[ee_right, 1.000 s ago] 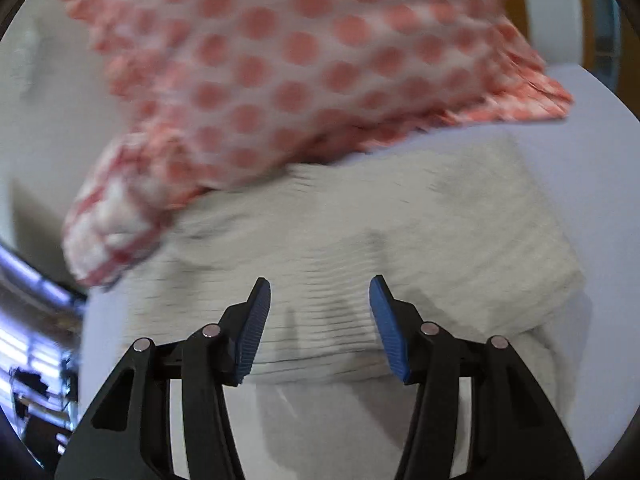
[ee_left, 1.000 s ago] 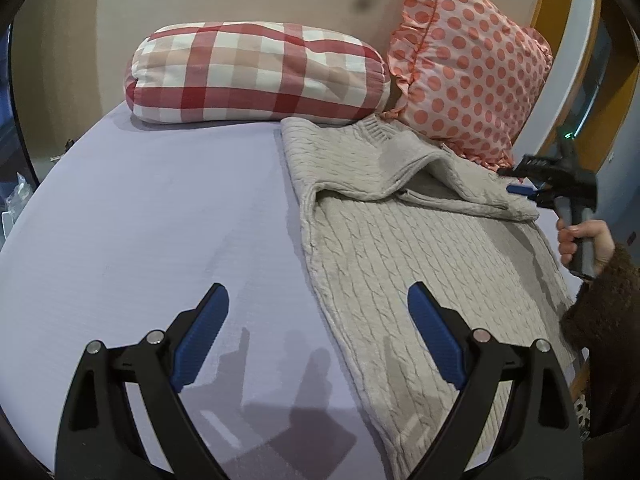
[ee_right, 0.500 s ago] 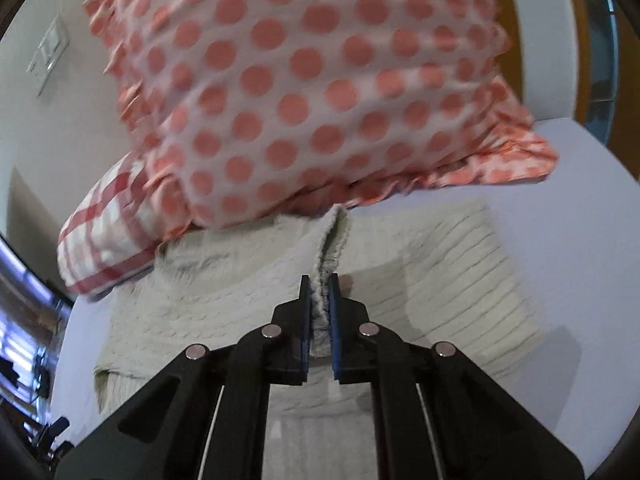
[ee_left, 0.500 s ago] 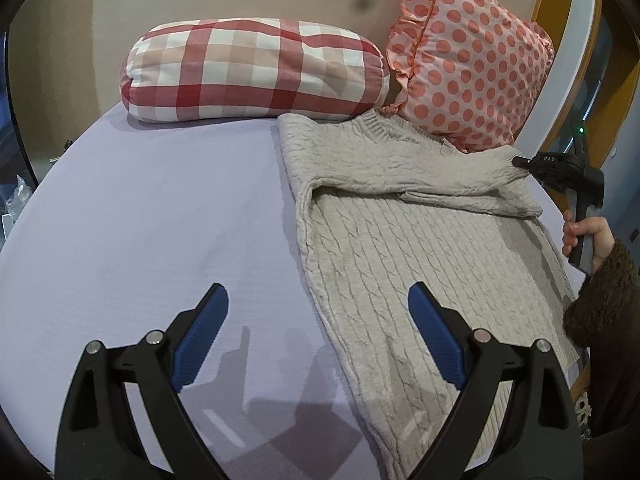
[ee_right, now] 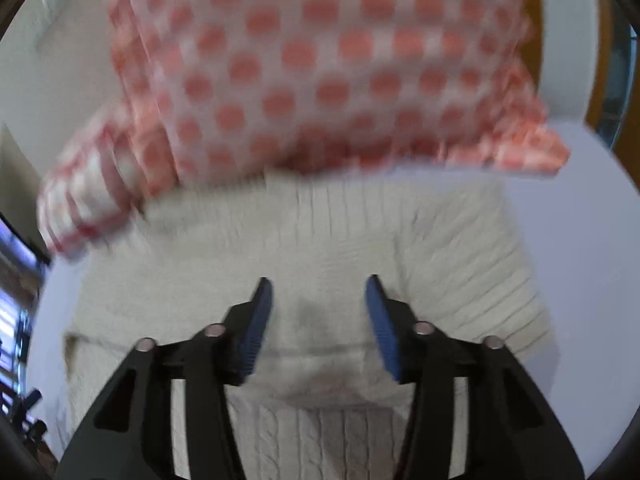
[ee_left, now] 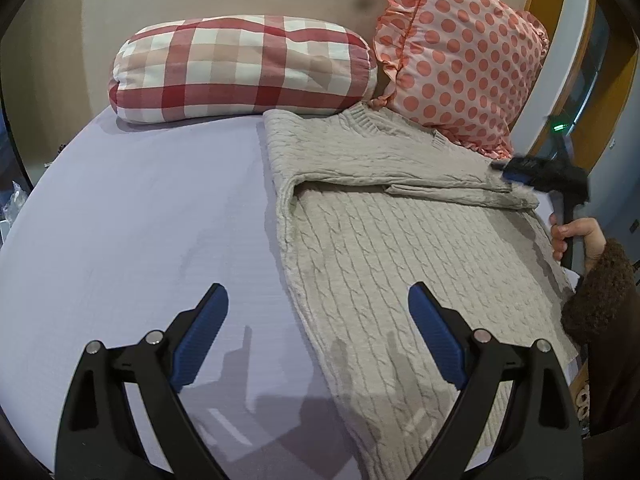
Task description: Fold small clothes
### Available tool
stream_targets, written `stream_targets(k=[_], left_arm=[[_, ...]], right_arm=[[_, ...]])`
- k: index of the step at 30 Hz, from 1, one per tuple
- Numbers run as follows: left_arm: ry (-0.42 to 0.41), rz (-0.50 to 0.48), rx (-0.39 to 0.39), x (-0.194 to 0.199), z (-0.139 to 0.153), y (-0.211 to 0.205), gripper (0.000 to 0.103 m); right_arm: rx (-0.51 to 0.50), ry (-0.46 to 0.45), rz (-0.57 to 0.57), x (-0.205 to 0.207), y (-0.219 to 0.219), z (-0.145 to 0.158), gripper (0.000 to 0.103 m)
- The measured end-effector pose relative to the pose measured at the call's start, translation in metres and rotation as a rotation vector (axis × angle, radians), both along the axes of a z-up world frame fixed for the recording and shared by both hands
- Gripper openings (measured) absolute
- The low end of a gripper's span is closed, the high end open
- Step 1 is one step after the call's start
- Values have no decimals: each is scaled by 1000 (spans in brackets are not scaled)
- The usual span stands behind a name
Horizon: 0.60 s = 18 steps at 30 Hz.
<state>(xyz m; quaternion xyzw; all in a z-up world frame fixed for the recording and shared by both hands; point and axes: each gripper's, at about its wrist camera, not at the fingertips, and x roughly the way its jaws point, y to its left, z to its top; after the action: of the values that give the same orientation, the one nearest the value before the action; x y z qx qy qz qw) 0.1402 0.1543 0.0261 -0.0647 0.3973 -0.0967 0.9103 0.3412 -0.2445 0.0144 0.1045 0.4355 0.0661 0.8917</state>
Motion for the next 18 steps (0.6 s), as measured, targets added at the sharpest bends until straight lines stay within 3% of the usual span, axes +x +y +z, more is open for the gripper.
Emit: stream_targets(k=[1,3,5,8,13,18], left_arm=[[7,0,4,-1,0,-1,92],[17,-4,3,-4,0,-1,93],[38,-24,-10,-8,-2,-1,93],[87,-76,-61,-14,-10,-3,92],[153,-136,-78,-32,-27,-18,88],[178,-169,-72,-53,-39,-37,87]], right_arm=[[-7,42,0,2,1,-9,53],[-13,-13,8,-15,0,0,54],[47,-45,38,-41,-7,12,54],[59,-55,64,-90,-24,21,54],[24,-12,57,-173,-57,0,54],[35,20,34,-217,-72,-21,54]])
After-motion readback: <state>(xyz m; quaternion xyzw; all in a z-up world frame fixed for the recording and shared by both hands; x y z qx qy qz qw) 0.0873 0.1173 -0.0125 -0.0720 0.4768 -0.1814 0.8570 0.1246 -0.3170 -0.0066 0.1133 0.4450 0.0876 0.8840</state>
